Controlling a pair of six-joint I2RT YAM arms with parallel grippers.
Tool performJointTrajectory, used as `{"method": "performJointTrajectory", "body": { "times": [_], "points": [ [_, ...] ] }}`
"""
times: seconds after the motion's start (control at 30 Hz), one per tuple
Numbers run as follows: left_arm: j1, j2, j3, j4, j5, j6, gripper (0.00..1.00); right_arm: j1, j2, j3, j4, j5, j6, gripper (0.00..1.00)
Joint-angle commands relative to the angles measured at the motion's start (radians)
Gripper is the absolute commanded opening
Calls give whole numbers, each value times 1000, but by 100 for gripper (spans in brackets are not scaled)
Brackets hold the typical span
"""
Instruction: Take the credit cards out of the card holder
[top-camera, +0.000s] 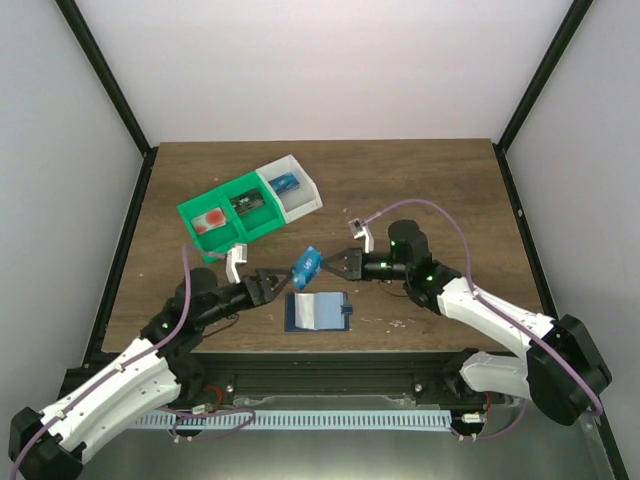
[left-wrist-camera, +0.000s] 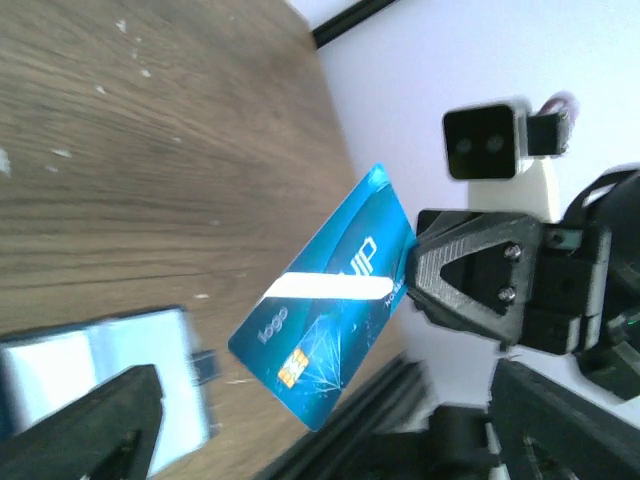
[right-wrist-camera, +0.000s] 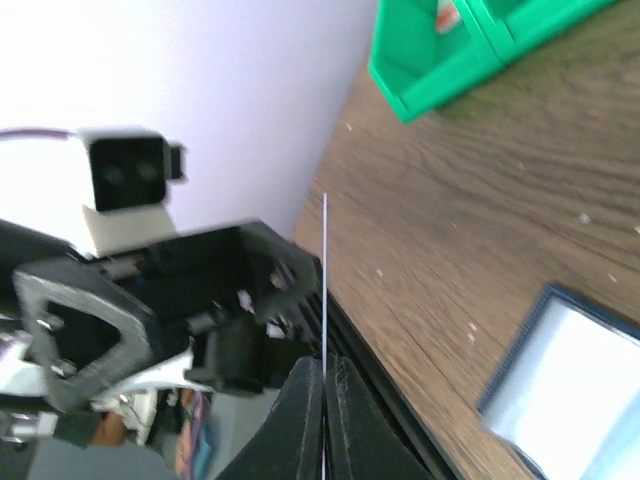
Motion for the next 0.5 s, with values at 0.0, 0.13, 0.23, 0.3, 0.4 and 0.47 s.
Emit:
{"method": "performJointTrajectory", "body": {
  "times": [0.0,0.13,0.23,0.3,0.4,0.47],
  "points": [
    [2,-48,-124,352,44,-257,86,-7,-21,-3,259,45,244,0],
    [1,-5,-151,474,40,-317,74,-7,-28,-6,344,90,348,0],
    [-3,41,-164,581,53,-344,63,-8,-31,-6,365,119,385,1],
    [-7,69,-180,653,53,-377,53,-7,-25,-14,386,120,411,1],
    [-10,93,-202,766,50,-412,40,-7,-17,-26,410,111,438,1],
    [-11,94,-201,784,39,-416,34,-8,-18,-36,410,111,442,1]
  ]
}}
